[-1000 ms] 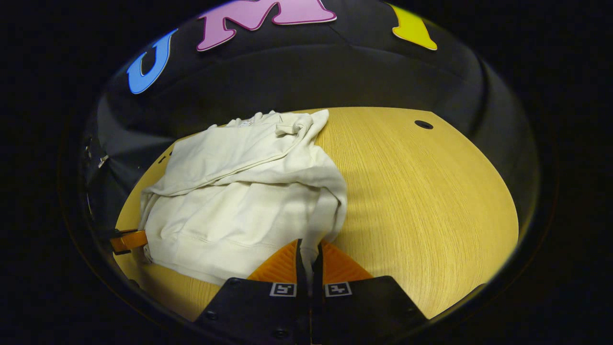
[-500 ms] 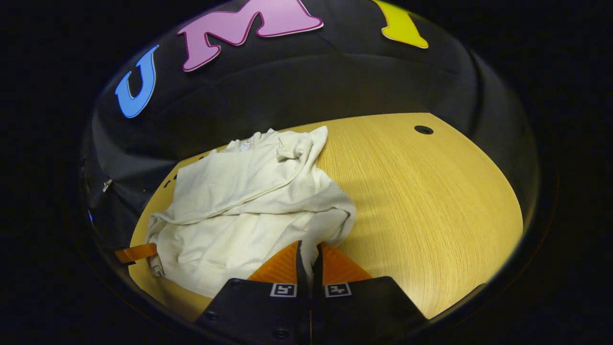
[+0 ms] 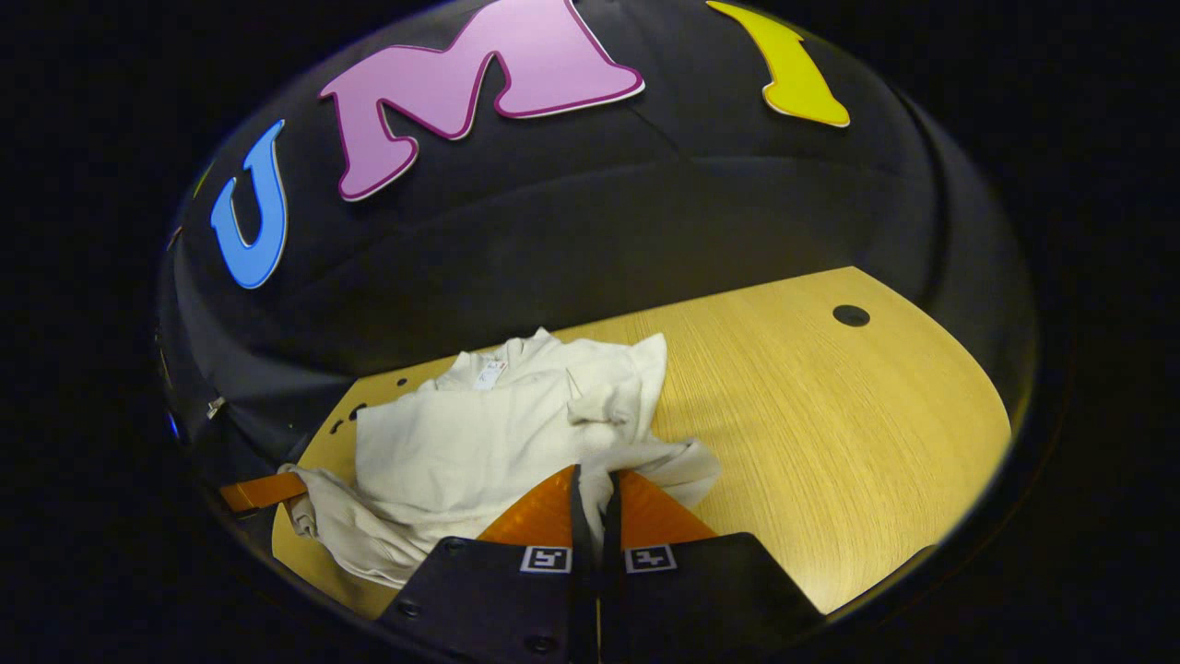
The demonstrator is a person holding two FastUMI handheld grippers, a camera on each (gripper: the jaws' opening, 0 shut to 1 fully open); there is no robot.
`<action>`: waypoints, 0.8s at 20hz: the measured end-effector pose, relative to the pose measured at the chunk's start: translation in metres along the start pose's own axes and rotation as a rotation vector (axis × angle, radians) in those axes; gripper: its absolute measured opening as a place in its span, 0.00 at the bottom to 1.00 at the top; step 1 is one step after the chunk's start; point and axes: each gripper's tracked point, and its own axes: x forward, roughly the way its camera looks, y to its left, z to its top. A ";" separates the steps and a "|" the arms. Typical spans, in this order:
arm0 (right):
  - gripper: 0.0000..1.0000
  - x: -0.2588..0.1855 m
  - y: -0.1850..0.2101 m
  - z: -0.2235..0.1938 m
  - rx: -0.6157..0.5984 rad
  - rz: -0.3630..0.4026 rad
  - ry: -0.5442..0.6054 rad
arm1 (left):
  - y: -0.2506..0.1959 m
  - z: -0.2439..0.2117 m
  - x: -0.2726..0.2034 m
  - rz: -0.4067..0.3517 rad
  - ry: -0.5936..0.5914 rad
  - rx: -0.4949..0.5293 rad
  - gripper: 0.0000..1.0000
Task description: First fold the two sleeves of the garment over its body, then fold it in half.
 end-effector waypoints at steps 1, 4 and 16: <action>0.06 0.008 0.002 0.011 0.009 0.001 -0.022 | 0.000 0.013 0.007 -0.005 -0.020 -0.016 0.06; 0.06 0.040 0.006 0.041 0.017 0.002 -0.095 | -0.002 0.047 0.026 -0.014 -0.068 -0.084 0.06; 0.06 0.131 0.025 0.107 -0.091 -0.061 -0.228 | 0.012 0.110 0.136 -0.005 -0.122 0.061 0.06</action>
